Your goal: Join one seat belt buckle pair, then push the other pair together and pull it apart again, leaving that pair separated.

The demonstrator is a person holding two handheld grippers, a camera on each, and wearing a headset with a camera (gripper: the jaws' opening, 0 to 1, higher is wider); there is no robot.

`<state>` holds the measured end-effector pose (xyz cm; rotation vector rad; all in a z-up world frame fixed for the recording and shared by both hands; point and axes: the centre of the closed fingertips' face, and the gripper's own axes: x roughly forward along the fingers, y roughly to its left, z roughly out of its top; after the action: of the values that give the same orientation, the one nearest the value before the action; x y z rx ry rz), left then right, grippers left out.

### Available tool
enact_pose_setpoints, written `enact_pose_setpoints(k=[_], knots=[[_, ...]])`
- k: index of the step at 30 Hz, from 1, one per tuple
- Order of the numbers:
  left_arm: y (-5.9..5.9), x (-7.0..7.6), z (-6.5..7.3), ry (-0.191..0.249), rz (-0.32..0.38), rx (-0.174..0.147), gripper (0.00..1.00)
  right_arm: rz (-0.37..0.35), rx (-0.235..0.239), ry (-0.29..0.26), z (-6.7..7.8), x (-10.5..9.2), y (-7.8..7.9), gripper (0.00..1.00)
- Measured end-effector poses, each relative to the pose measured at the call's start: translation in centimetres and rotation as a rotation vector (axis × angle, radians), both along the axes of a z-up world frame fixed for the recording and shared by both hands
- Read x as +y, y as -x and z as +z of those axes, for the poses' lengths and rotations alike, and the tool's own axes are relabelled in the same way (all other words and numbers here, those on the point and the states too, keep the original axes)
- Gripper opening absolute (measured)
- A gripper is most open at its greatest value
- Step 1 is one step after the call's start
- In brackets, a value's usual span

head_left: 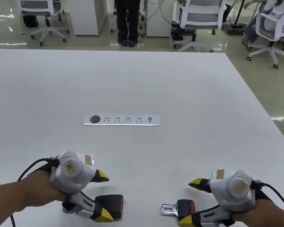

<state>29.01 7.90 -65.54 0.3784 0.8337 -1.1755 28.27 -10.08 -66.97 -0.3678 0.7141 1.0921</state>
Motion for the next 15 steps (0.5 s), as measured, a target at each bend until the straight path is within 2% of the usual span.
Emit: enact_pose_setpoints(k=[2, 3, 4, 5, 6, 7, 10, 12, 14, 15], knots=[[-0.1, 0.5, 0.1, -0.017, 0.044, 0.010, 0.86, -0.059, -0.016, -0.011, 0.5, 0.0, -0.4, 0.68], [-0.4, 1.0, -0.1, -0.021, 0.051, 0.000, 0.89, -0.094, -0.023, -0.020, 0.7, -0.1, -0.5, 0.69], [-0.5, 1.3, 0.0, -0.022, 0.056, -0.010, 0.88, -0.113, -0.022, -0.022, 0.5, -0.1, -0.6, 0.70], [-0.1, 1.1, 0.7, -0.021, 0.071, -0.020, 0.87, -0.137, -0.036, -0.015, 0.5, -0.3, -0.7, 0.71], [0.0, 1.1, 1.0, -0.016, 0.088, -0.018, 0.86, -0.155, -0.048, -0.009, 0.6, -0.4, -0.8, 0.72], [-0.1, 1.4, 1.0, -0.004, 0.125, -0.013, 0.87, -0.187, -0.049, -0.021, 0.9, -0.3, -0.7, 0.73], [-0.7, 2.1, 2.0, 0.037, 0.216, -0.029, 0.88, -0.270, -0.061, -0.067, 1.9, 0.0, -0.7, 0.74], [-0.6, 2.5, 3.2, 0.049, 0.278, -0.051, 0.88, -0.305, -0.074, -0.069, 2.4, 0.0, -0.6, 0.74], [-0.5, 2.8, 4.2, 0.096, 0.333, -0.056, 0.89, -0.313, -0.090, -0.082, 3.0, 0.3, -0.5, 0.75], [-0.6, 3.3, 4.4, 0.100, 0.348, -0.060, 0.89, -0.318, -0.099, -0.081, 3.2, 0.3, -0.4, 0.76]])
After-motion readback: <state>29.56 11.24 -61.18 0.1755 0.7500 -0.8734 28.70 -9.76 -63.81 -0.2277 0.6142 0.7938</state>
